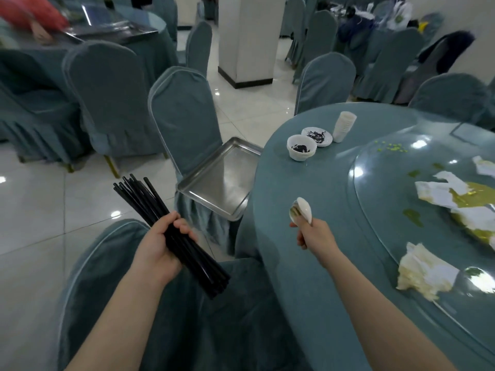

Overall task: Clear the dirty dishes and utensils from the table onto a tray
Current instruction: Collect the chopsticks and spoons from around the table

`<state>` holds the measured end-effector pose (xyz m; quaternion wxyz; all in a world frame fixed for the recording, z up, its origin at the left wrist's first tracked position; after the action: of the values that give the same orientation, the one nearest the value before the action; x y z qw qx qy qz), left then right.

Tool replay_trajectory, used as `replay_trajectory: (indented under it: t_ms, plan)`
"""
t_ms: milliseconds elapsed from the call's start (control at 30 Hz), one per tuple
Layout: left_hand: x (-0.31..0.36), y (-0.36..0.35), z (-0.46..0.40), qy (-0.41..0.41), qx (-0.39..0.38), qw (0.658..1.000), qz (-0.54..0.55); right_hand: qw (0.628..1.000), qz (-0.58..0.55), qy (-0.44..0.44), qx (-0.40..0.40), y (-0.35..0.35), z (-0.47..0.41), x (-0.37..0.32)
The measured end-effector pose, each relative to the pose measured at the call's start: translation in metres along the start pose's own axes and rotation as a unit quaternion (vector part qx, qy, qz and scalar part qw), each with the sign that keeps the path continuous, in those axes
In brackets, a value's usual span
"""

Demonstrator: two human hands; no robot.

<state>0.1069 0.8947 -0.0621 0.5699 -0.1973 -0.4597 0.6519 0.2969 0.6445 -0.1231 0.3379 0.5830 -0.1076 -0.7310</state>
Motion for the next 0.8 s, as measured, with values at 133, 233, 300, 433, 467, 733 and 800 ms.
replay_trajectory:
  t_ms: [133, 233, 300, 433, 467, 733, 800]
  plan:
    - [0.043, 0.016, 0.028, 0.005, -0.021, 1.0, -0.008, 0.999, -0.03, 0.004, -0.013, -0.035, 0.05, -0.03]
    - [0.07, 0.027, 0.044, 0.011, -0.039, 0.999, -0.004, 0.999, -0.048, 0.007, -0.001, -0.057, 0.08, -0.05]
    - [0.083, 0.034, 0.052, 0.015, -0.044, 0.999, -0.009, 0.998, -0.062, 0.007, -0.002, -0.068, 0.099, -0.06]
    - [0.1, 0.047, 0.061, 0.032, -0.041, 0.999, -0.003, 0.998, -0.069, 0.001, -0.007, -0.083, 0.129, -0.076]
    - [0.102, 0.049, 0.061, 0.036, -0.043, 0.998, -0.002, 0.998, -0.067, 0.002, -0.005, -0.085, 0.132, -0.08]
    - [0.117, 0.05, 0.043, 0.02, -0.042, 0.999, 0.008, 0.999, -0.034, 0.02, 0.002, -0.092, 0.115, -0.104]
    - [0.121, 0.049, 0.037, 0.019, -0.04, 0.999, 0.017, 0.999, -0.027, 0.027, 0.002, -0.094, 0.11, -0.11]
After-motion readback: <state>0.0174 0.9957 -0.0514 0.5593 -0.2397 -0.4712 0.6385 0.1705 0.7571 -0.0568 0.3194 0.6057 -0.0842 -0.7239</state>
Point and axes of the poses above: each hand's wrist, its own z-axis away from the middle knuckle, its own y-axis out of the back of the hand, x = y × z, the point moved 3 cm from there along -z, towards the middle knuckle, and after that the axes turned 10 degrees about z, right-handed, at the moved point
